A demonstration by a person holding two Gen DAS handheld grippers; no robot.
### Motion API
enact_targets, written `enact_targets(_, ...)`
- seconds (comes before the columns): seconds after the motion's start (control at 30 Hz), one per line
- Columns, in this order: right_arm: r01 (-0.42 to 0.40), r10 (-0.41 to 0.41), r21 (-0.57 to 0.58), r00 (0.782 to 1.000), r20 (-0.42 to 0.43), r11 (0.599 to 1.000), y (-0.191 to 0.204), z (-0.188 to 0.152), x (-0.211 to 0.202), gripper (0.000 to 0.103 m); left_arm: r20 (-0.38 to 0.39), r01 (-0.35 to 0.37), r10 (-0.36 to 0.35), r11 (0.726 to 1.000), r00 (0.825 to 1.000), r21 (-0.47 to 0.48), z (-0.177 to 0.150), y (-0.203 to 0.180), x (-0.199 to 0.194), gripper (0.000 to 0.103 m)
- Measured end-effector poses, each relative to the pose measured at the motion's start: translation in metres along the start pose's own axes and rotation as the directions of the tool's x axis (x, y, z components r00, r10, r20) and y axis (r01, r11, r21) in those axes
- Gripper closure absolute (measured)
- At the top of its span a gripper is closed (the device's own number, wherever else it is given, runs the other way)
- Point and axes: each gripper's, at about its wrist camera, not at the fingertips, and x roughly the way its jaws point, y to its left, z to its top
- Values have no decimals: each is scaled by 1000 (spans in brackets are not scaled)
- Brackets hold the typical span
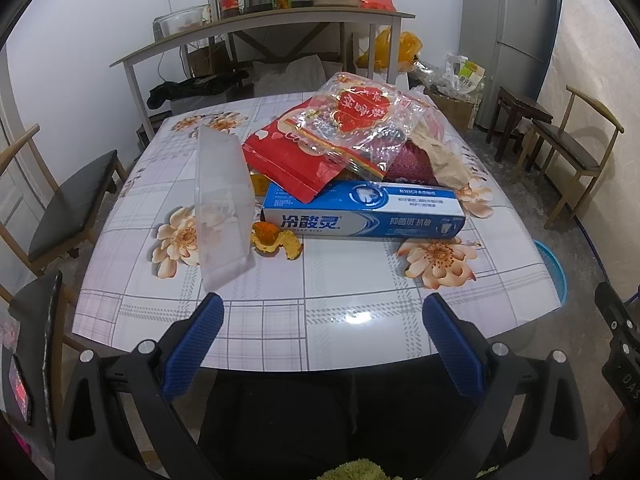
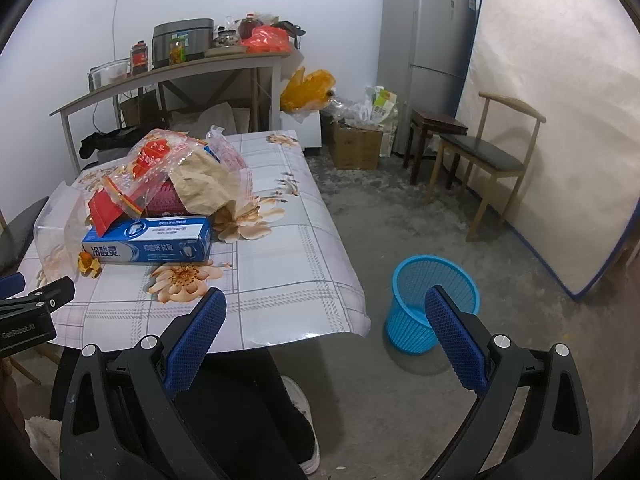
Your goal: Collect trash
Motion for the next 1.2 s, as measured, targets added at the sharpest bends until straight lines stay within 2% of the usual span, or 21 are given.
enact_targets(1.2,-5,5,6,1000,-2,1000,13,-4,6,8,-10,-10,10,1000,1000,0,0,3,2,6)
